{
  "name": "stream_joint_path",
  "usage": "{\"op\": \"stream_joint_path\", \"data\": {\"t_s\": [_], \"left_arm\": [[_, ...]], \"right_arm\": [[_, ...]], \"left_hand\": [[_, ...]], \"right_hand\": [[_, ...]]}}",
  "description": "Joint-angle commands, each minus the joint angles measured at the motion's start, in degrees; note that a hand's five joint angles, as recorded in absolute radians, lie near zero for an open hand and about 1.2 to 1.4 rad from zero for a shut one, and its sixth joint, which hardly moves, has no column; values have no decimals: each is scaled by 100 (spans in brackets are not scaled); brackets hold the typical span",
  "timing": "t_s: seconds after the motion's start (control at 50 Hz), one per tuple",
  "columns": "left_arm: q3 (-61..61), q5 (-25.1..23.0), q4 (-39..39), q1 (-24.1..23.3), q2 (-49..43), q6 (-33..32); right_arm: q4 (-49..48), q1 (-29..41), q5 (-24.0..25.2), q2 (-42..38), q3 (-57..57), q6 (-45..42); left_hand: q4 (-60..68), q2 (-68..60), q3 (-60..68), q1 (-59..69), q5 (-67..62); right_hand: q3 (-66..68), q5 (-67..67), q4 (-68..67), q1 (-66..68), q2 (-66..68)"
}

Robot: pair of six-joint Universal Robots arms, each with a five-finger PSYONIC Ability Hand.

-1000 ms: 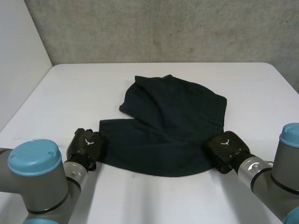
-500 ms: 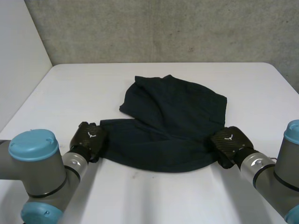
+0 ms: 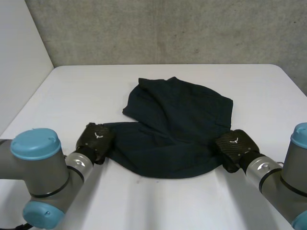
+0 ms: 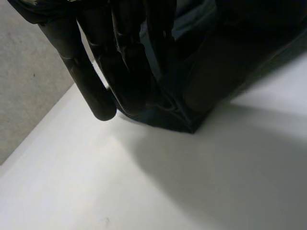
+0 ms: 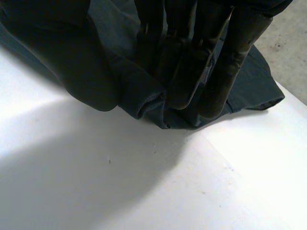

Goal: Fold the shorts.

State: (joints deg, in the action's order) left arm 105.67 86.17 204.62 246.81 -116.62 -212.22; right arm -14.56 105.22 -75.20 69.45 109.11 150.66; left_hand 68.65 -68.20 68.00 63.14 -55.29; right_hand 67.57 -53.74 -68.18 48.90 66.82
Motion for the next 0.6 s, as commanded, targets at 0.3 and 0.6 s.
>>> {"op": "stream_joint_path", "data": {"t_s": [0.3, 0.6], "left_arm": [[-494, -74, -1503, 175, 3725, 638], [-538, -198, -1592, 192, 2575, 1112]], "right_arm": [[2422, -72, -83, 2732, -1734, -19], [2581, 7, -153, 1389, -2227, -19]], "left_hand": [[1135, -1180, 1200, 1686, -1471], [1135, -1180, 1200, 1686, -1471]], "right_hand": [[1243, -1626, -1182, 3110, 1318], [1243, -1626, -1182, 3110, 1318]]}}
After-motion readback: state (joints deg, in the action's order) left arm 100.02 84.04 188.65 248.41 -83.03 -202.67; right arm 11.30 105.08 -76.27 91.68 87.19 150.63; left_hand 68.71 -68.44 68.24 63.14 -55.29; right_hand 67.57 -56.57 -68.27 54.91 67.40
